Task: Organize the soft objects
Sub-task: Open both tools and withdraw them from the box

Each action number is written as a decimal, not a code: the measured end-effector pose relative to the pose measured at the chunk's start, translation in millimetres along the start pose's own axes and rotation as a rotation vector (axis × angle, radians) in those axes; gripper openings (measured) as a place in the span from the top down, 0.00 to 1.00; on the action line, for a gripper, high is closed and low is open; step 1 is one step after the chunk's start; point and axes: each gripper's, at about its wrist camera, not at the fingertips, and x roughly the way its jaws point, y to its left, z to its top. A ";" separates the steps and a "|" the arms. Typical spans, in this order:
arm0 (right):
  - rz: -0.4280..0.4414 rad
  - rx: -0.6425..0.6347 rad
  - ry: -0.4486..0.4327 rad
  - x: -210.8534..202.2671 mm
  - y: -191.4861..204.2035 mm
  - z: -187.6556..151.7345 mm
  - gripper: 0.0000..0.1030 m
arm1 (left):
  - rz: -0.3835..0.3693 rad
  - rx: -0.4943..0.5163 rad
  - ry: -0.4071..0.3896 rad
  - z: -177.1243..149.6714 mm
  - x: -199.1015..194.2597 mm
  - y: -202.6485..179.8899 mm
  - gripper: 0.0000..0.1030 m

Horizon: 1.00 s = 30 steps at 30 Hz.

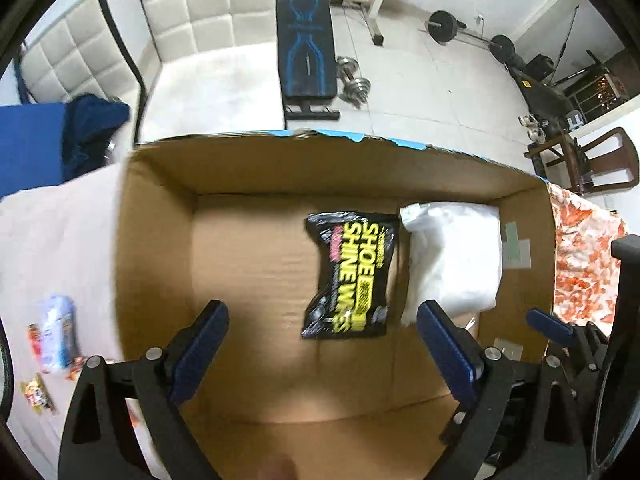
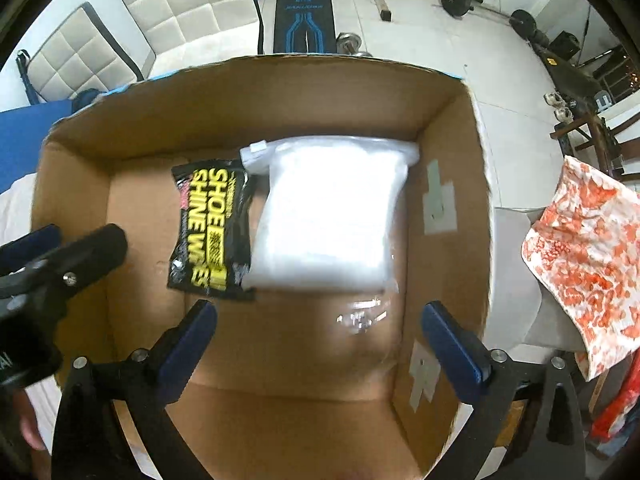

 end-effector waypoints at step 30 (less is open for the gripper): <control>0.019 0.050 -0.274 -169.7 -19.7 -172.2 0.00 | 0.047 0.078 -0.292 -141.9 -143.2 -40.4 0.06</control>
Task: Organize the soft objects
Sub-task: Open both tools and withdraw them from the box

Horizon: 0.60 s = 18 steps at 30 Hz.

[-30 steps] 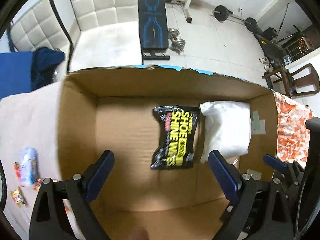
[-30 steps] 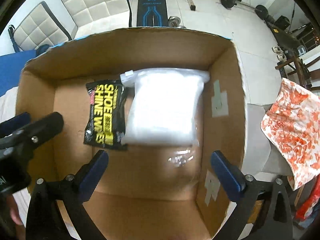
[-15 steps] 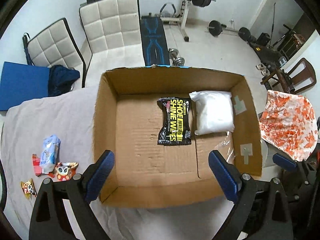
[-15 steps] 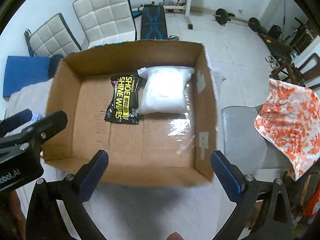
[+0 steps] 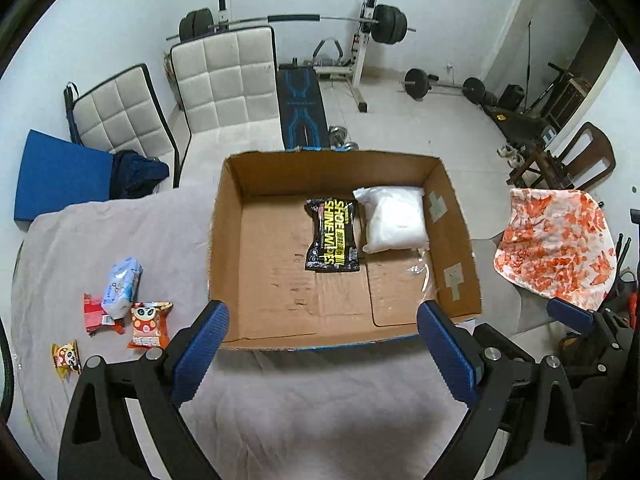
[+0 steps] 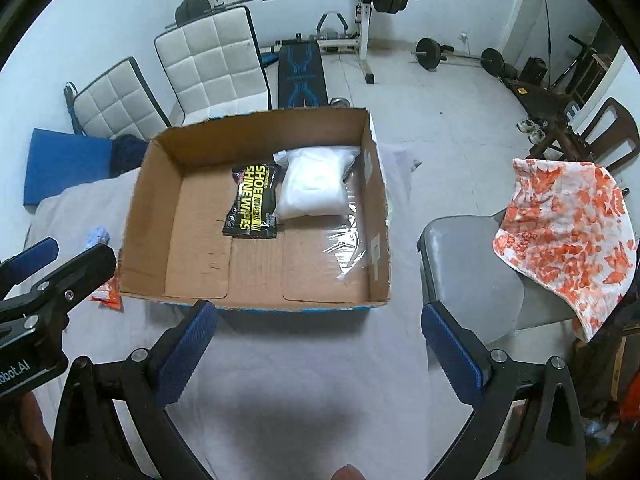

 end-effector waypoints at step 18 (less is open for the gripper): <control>0.098 0.007 -0.025 -38.9 91.7 -13.4 0.00 | -0.033 -0.049 -0.041 -13.6 -48.9 83.5 0.06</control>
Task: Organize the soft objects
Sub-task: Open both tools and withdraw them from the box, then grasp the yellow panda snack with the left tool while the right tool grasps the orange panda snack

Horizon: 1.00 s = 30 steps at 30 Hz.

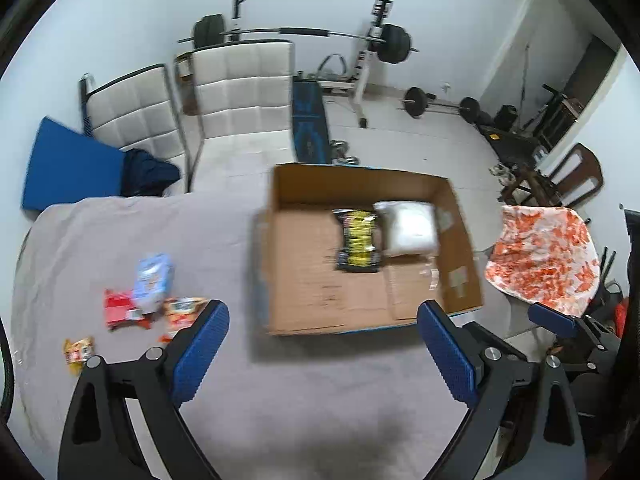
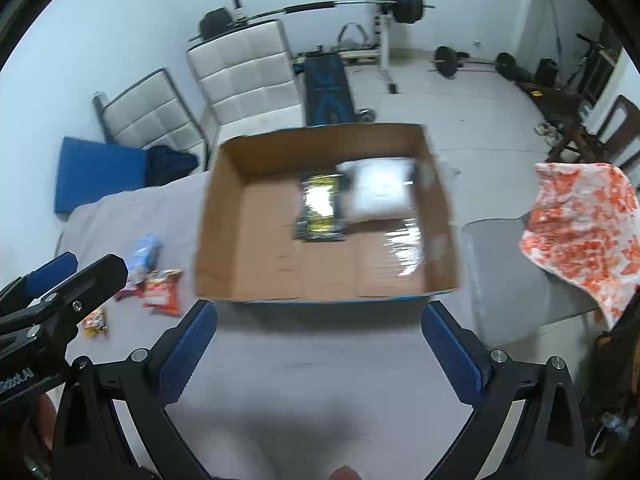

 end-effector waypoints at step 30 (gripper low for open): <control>0.037 -0.101 0.489 292.2 286.2 -25.2 0.01 | 0.198 -0.610 0.417 -143.6 117.1 448.8 0.10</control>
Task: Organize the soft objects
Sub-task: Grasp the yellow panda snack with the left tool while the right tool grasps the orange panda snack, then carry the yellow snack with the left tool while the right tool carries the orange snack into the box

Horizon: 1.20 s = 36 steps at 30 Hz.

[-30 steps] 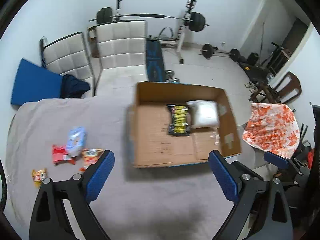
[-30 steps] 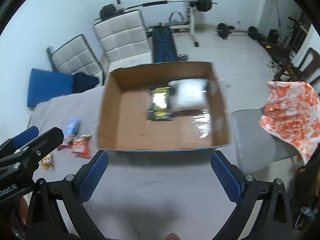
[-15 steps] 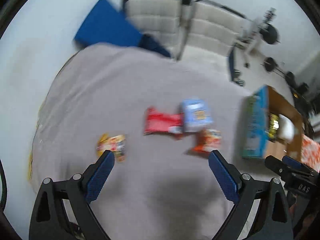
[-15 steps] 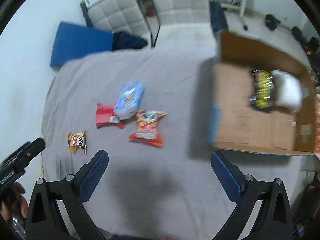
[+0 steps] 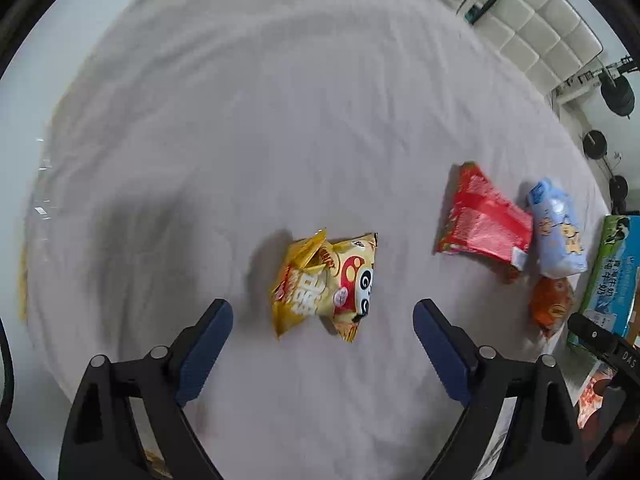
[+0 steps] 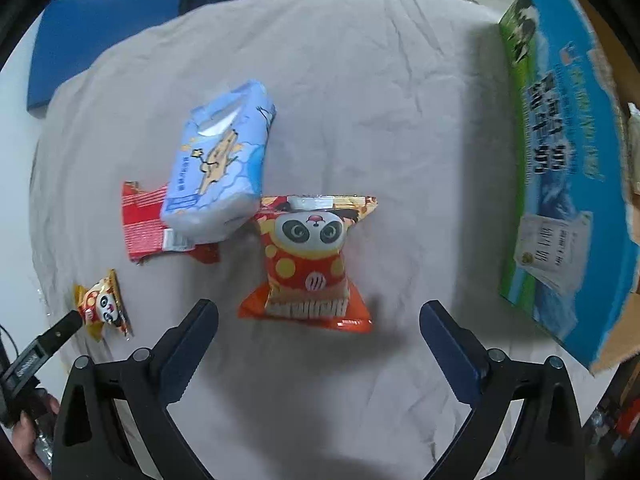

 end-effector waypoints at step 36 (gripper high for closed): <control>-0.072 -0.047 0.068 36.4 13.9 15.6 0.62 | -0.048 0.029 0.011 -39.4 22.7 -19.6 0.46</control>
